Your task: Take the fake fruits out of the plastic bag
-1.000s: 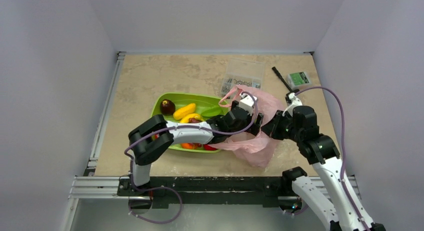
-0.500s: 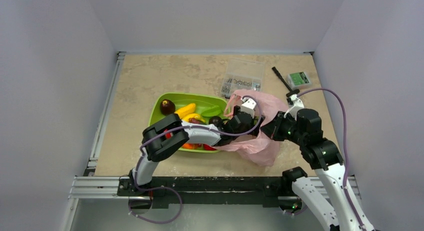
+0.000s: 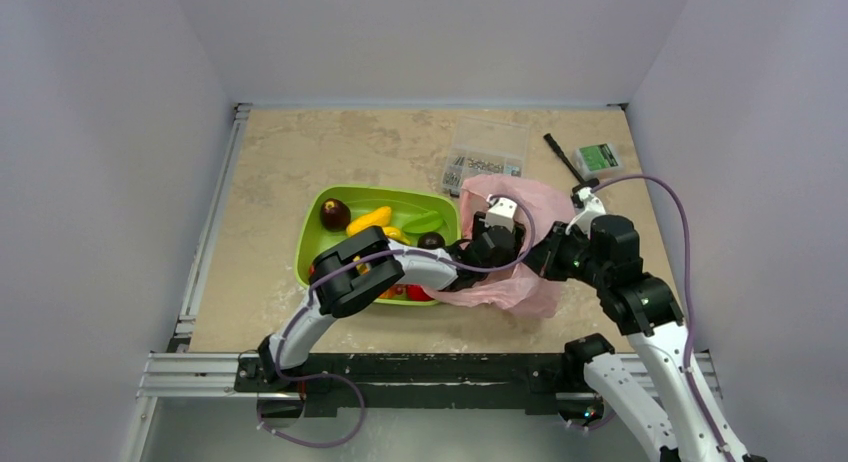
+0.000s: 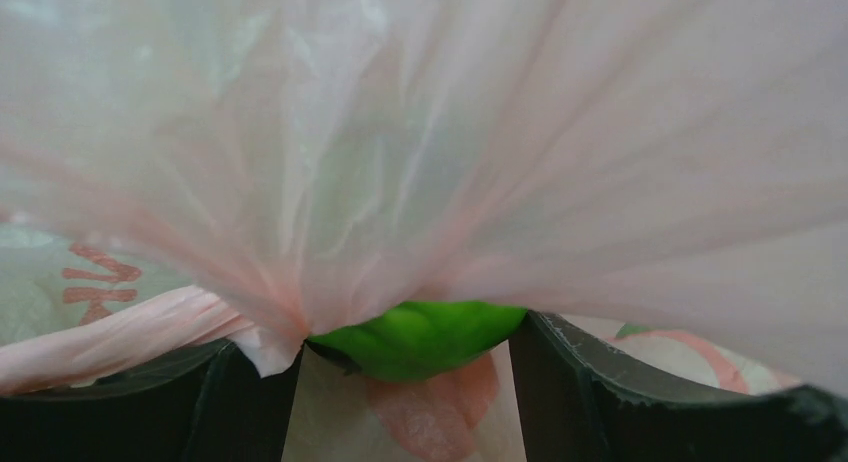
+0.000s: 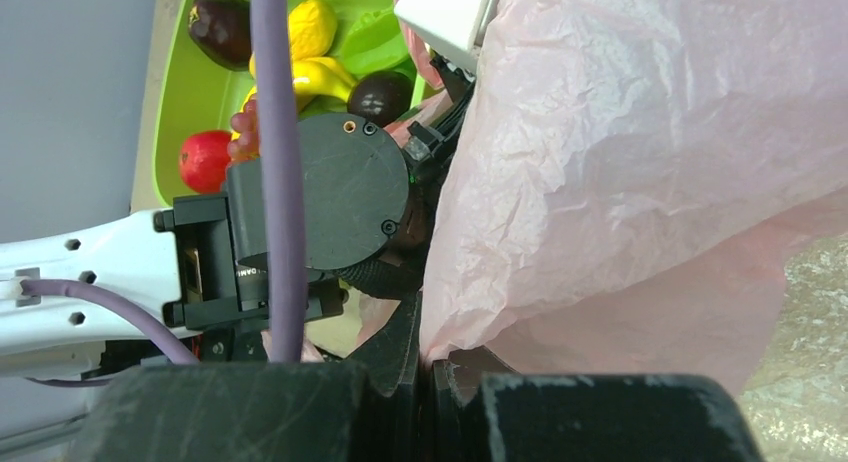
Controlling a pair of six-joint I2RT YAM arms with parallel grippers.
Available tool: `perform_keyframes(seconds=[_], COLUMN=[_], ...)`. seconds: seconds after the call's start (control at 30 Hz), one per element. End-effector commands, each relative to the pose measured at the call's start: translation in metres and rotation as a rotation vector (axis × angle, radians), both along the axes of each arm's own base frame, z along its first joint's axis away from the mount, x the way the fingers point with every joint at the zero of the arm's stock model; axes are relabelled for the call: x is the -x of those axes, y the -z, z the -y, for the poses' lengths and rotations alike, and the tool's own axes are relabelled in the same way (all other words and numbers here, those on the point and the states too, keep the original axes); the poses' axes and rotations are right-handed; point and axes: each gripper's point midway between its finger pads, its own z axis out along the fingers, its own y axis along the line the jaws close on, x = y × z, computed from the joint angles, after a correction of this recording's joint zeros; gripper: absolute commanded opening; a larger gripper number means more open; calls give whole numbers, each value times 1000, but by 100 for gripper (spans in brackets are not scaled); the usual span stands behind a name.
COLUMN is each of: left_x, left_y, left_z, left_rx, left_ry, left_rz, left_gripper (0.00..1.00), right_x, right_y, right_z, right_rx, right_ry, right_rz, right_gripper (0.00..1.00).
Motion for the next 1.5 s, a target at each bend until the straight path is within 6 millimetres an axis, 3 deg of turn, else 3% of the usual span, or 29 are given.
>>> perform_keyframes(seconds=[0.0, 0.13, 0.23, 0.47, 0.8, 0.9, 0.97, 1.07, 1.3, 1.4, 1.47], left_x=[-4, 14, 31, 71, 145, 152, 146, 134, 105, 98, 96], left_y=[-30, -57, -88, -132, -171, -180, -176, -159, -144, -130, -117], left_z=[-8, -8, -9, -26, -68, -97, -125, -181, -304, -355, -373], left_rx=[22, 55, 94, 176, 255, 236, 182, 55, -142, -231, -258], left_ry=[17, 122, 208, 342, 569, 548, 475, 324, -86, -307, -381], left_rz=[63, 74, 76, 33, -96, -107, -122, -152, -94, -129, -182], left_gripper=[40, 21, 15, 11, 10, 3, 0, 0, 0, 0, 0], right_x=[-2, -5, -7, -11, -27, -33, -35, -37, -33, -30, -29], right_y=[-4, 11, 24, 44, 40, 38, 37, 27, -5, -6, -1], right_z=[0, 13, 24, 57, 83, 96, 108, 124, 163, 166, 166], right_rx=[3, 39, 73, 140, 149, 185, 229, 312, 516, 514, 499], right_ry=[-6, 79, 156, 403, 629, 722, 795, 866, 1019, 1040, 1041], right_rz=[36, -6, -49, -143, -135, -140, -157, -160, -138, -153, -167], right_gripper=[0, 0, 0, 0, 0, 0, 0, 0, 0, 0, 0])
